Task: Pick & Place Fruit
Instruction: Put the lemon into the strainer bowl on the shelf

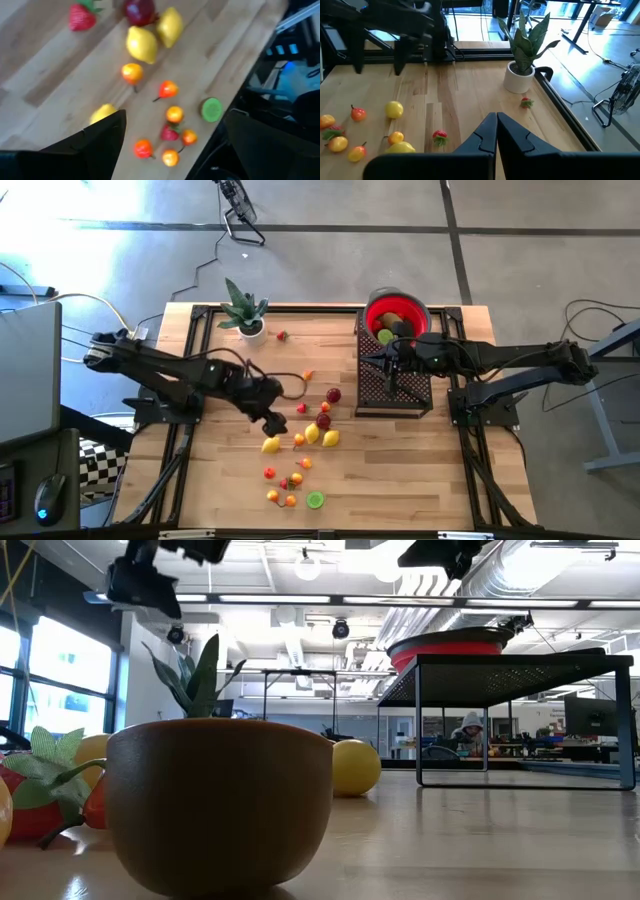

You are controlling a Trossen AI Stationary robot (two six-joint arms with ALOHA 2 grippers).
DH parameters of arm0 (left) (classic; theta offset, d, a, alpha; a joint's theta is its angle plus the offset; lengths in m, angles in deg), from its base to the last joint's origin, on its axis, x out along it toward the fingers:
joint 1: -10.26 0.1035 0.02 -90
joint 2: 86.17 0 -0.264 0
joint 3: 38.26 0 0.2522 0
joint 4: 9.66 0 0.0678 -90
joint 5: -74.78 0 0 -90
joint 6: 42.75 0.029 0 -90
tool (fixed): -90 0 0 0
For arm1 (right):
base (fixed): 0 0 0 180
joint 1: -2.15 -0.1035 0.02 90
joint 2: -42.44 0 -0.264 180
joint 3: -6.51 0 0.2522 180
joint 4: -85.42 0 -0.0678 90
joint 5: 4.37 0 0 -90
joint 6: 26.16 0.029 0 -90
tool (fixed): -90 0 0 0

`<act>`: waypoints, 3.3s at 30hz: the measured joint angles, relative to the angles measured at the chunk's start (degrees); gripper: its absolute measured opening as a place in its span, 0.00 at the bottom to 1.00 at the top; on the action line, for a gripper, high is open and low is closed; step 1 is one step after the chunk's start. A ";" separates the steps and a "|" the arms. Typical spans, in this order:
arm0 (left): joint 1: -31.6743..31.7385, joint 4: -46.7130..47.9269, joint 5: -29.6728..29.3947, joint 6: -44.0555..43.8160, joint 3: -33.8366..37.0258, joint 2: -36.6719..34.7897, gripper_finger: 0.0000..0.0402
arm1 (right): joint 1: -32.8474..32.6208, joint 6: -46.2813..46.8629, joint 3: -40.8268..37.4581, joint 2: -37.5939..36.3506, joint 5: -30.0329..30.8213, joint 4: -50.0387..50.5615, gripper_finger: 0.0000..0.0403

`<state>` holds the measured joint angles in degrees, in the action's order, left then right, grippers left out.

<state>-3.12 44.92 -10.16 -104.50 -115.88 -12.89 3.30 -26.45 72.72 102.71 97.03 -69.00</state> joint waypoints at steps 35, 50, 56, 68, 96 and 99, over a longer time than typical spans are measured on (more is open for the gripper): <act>-7.26 10.22 -5.88 2.08 -0.02 15.87 0.83 | 0.00 0.44 0.02 0.02 -0.04 0.02 0.01; -7.26 10.34 -5.71 3.14 -0.02 18.34 0.83 | -0.01 0.46 0.02 0.04 -0.04 0.07 0.01; -7.26 9.68 -6.11 4.37 -0.02 18.34 0.83 | 0.00 0.46 0.02 0.04 -0.04 0.07 0.01; -7.40 4.32 -7.57 4.49 0.01 20.66 0.83 | -0.01 0.46 0.02 0.04 -0.04 0.24 0.01; -8.53 4.26 -4.57 4.93 -0.02 26.40 0.83 | -0.02 0.46 0.02 0.04 -0.04 0.60 0.01; -8.53 3.62 -4.59 4.70 0.36 26.38 0.83 | 0.00 0.46 0.02 0.04 -0.04 0.74 0.01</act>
<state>-11.65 48.53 -14.75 -99.80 -115.52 13.49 3.30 -25.99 72.74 102.76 96.99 -68.26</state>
